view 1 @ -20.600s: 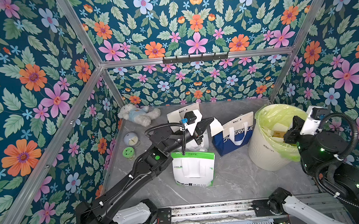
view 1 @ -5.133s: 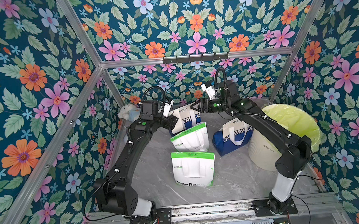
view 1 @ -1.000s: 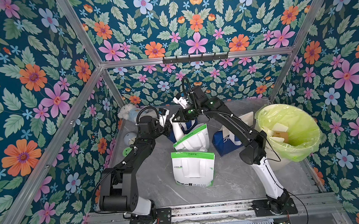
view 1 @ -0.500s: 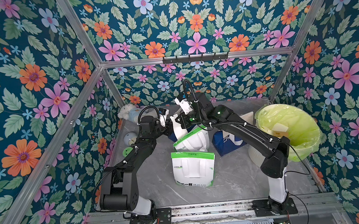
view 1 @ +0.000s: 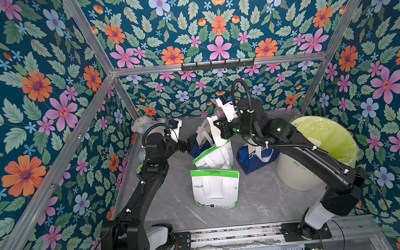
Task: Shred takeout receipts and throw away
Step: Tear off the takeout receipt from the takeout bag, then shred the takeout receipt.
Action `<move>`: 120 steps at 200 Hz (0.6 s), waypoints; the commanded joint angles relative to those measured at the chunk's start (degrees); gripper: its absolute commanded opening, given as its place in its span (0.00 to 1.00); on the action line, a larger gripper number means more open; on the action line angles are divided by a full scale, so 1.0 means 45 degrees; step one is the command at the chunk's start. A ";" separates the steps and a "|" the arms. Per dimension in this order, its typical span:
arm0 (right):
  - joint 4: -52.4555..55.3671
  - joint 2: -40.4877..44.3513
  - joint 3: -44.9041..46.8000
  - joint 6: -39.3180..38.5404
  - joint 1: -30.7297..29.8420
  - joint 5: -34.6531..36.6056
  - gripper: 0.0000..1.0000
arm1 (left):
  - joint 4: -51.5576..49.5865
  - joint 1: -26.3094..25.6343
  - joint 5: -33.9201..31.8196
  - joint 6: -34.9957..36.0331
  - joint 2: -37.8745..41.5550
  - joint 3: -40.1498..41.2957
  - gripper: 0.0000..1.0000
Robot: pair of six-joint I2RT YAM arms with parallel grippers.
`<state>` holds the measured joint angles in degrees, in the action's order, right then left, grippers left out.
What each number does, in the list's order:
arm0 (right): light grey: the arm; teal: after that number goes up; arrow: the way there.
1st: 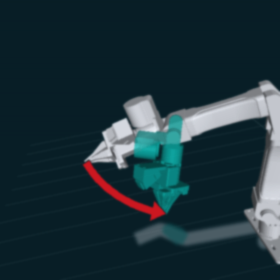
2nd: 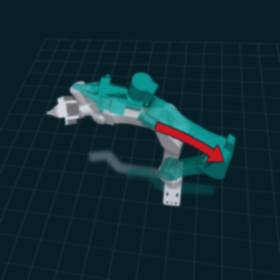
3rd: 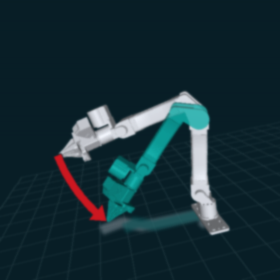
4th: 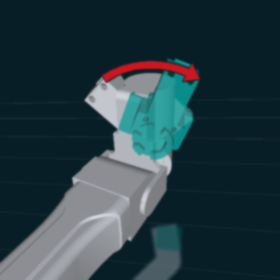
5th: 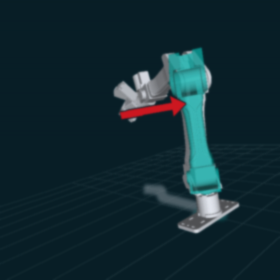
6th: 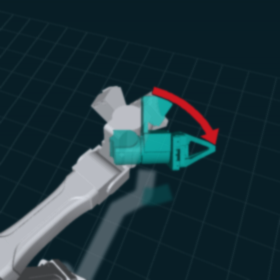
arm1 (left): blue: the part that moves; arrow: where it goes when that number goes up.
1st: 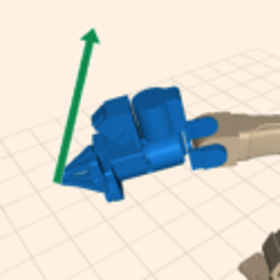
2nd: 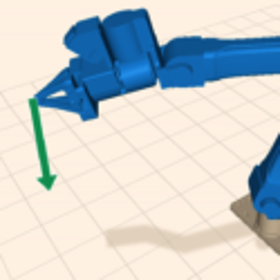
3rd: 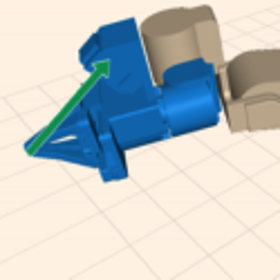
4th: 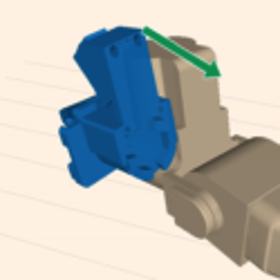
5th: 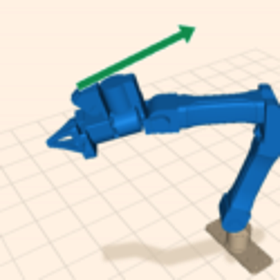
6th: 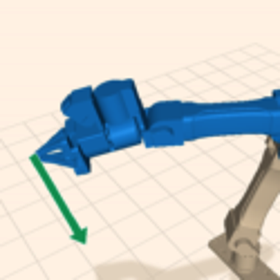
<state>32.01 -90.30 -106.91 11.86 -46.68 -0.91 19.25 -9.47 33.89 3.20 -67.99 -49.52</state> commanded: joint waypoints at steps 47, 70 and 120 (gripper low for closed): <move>-0.1843 0.4036 0.4281 -0.0037 -0.0018 -0.1064 0.00 | -0.3306 -0.3632 0.4214 0.2060 0.0471 -0.2981 0.89; -0.2193 0.4915 0.5259 0.0058 -0.0018 -0.1436 0.00 | -0.2575 -0.4776 0.4627 0.1179 -0.0224 -0.3758 0.81; -0.1362 0.6364 0.5881 0.0177 -0.0019 -0.1459 0.00 | 0.0311 -0.5497 0.4849 -0.1233 -0.0905 -0.3837 0.70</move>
<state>25.87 -63.51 -81.01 12.08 -46.70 -6.55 14.00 -33.06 53.87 2.57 -71.64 -66.22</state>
